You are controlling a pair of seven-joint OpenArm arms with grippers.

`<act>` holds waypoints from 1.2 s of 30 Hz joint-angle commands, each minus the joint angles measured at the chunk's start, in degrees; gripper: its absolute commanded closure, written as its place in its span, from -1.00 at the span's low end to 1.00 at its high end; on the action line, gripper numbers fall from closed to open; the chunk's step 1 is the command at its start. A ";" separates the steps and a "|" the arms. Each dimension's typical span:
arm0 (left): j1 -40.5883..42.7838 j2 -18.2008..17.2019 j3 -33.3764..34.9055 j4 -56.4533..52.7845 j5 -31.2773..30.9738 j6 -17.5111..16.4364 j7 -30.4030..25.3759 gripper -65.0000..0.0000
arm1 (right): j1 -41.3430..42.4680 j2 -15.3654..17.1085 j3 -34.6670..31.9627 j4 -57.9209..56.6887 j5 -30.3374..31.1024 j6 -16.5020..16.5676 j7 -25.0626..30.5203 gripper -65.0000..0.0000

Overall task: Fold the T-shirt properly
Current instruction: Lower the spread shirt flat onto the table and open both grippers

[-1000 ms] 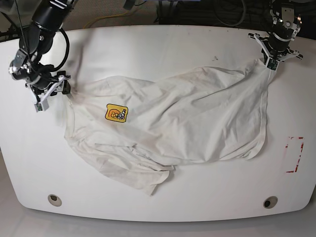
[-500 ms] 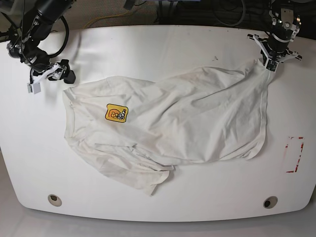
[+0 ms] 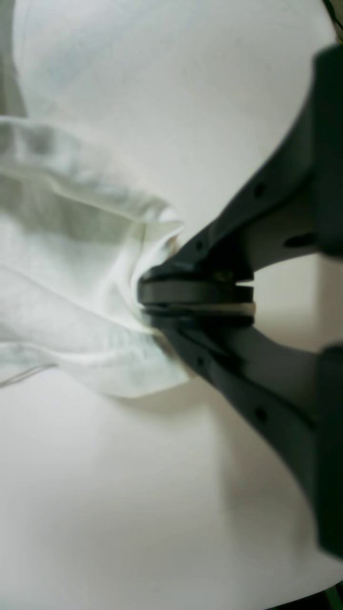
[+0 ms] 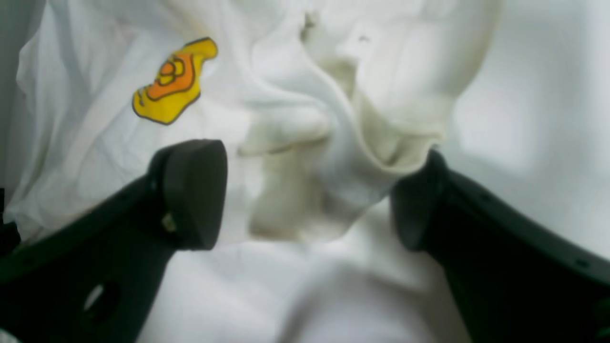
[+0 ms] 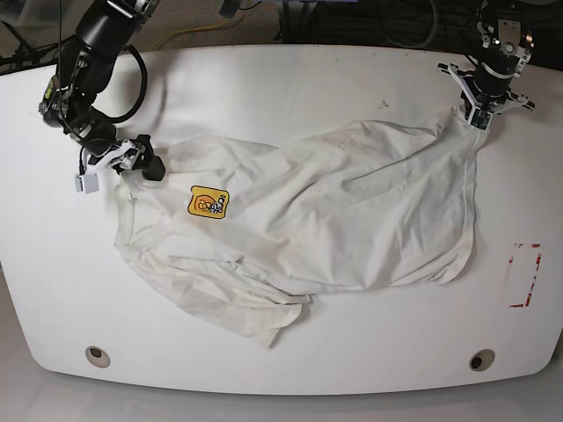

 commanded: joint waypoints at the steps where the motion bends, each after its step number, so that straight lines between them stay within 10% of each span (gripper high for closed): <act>1: 0.14 -0.71 -0.33 0.89 -0.02 0.41 -0.98 0.99 | 1.49 -0.19 0.43 -0.57 -0.77 -0.12 -0.12 -0.39; 8: 0.14 -0.71 -0.42 1.24 -0.02 0.41 -0.98 0.99 | 1.31 -0.01 -0.80 -1.10 -0.68 -0.12 1.72 0.92; 29: -2.32 -1.06 -6.14 11.79 -0.46 0.14 -0.89 0.99 | -6.42 10.54 2.71 24.48 -0.41 -0.12 -17.27 0.83; 36: -2.67 1.05 -16.33 11.70 -0.55 -8.30 -0.98 0.99 | -7.48 12.47 5.79 25.01 -0.24 -0.12 -18.58 0.83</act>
